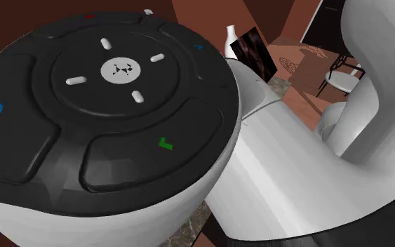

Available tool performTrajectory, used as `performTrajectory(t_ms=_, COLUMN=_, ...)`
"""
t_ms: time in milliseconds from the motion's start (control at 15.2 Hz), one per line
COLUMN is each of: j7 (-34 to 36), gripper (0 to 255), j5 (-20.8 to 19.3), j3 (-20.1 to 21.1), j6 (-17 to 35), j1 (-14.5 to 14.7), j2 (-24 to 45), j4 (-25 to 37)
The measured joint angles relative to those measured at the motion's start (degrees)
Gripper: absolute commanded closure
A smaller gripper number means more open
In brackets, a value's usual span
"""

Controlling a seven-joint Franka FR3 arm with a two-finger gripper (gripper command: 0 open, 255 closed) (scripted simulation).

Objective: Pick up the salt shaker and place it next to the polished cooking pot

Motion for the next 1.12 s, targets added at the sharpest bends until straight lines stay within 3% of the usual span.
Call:
performTrajectory(t_ms=528, j7=-3.2, gripper=255, j5=3.2, j3=0.2, j6=-5.0, j1=-0.6, j2=-2.5, j4=4.5)
performTrajectory(t_ms=726, j7=-2.9, gripper=255, j5=2.4, j3=0.4, j6=-9.2, j1=-0.2, j2=-1.3, j4=7.6)
performTrajectory(t_ms=1122, j7=-5.0, gripper=255, j5=4.0, j3=0.1, j6=-10.7, j1=-0.8, j2=-2.6, j4=10.6)
